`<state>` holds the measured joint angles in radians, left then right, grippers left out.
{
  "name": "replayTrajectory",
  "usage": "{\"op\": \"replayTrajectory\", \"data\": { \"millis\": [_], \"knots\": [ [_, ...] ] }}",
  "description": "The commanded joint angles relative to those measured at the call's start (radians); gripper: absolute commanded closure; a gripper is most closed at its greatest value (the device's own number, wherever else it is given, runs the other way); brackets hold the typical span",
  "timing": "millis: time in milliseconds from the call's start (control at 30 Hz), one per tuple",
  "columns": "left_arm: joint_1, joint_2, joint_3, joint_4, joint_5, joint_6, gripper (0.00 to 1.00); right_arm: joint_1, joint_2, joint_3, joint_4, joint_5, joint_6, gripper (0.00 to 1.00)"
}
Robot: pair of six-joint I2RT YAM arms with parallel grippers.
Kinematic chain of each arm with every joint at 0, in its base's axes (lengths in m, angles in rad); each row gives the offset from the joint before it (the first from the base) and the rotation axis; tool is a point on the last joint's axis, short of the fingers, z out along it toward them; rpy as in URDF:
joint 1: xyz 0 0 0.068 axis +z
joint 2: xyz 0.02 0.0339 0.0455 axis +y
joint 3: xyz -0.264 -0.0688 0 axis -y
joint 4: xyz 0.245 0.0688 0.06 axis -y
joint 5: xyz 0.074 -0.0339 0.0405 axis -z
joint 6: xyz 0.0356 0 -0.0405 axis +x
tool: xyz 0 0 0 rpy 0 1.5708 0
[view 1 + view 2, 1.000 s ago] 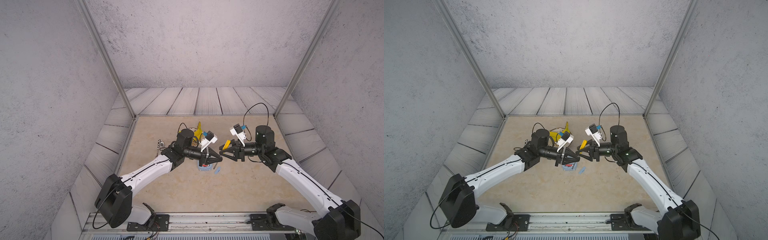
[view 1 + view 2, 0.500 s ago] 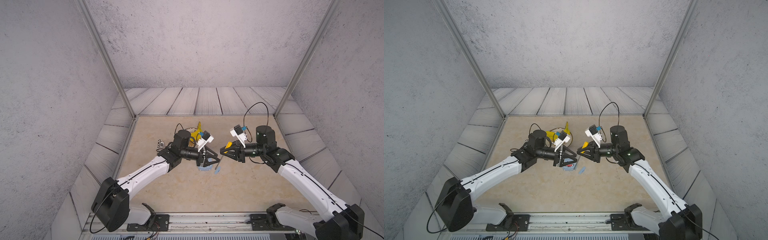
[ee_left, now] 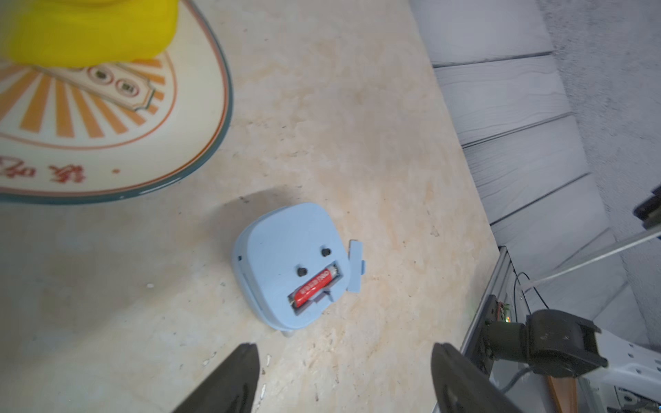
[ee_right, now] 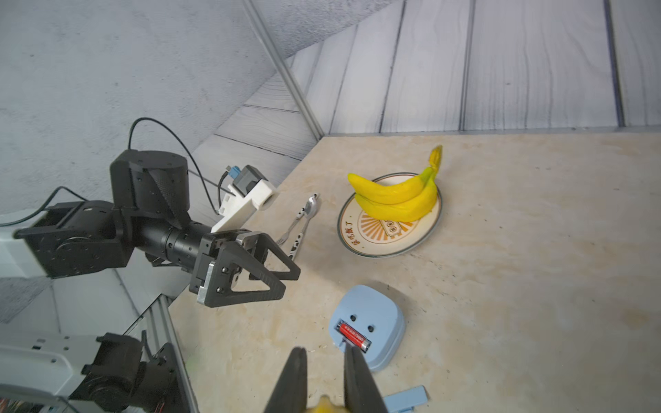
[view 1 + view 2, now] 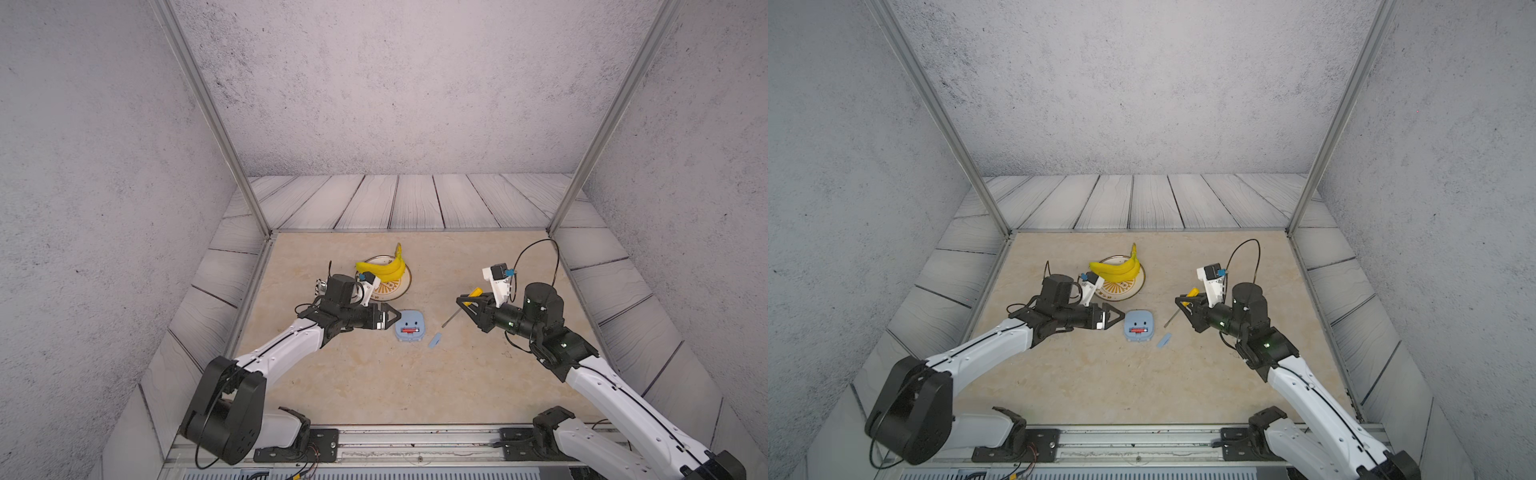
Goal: Remove the battery from the alarm
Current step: Adjust the alarm at the center of the board.
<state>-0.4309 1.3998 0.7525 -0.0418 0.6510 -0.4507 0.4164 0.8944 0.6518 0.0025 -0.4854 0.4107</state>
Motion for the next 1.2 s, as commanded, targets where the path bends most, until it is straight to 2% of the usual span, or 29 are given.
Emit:
{"op": "replayTrajectory", "data": {
  "millis": [0, 233, 400, 767, 967, 1167],
  "knots": [
    [0.006, 0.088, 0.022, 0.001, 0.015, -0.003, 0.18, 0.007, -0.014, -0.028, 0.081, 0.1, 0.081, 1.0],
    [-0.013, 0.288, 0.099, 0.068, 0.098, 0.003, 0.22, 0.013, -0.003, -0.109, 0.128, 0.165, 0.132, 1.0],
    [-0.045, 0.359, 0.127, 0.09, 0.12, -0.014, 0.27, 0.015, 0.007, -0.139, 0.151, 0.188, 0.147, 1.0],
    [-0.141, 0.384, 0.088, 0.17, 0.093, -0.112, 0.32, 0.022, 0.104, -0.135, 0.223, 0.206, 0.194, 1.0],
    [-0.143, 0.366, 0.066, 0.151, 0.008, -0.157, 0.33, 0.049, 0.191, -0.105, 0.267, 0.236, 0.188, 1.0],
    [-0.143, 0.379, 0.077, 0.137, 0.011, -0.166, 0.33, 0.071, 0.271, -0.062, 0.27, 0.264, 0.139, 1.0]
  ]
}}
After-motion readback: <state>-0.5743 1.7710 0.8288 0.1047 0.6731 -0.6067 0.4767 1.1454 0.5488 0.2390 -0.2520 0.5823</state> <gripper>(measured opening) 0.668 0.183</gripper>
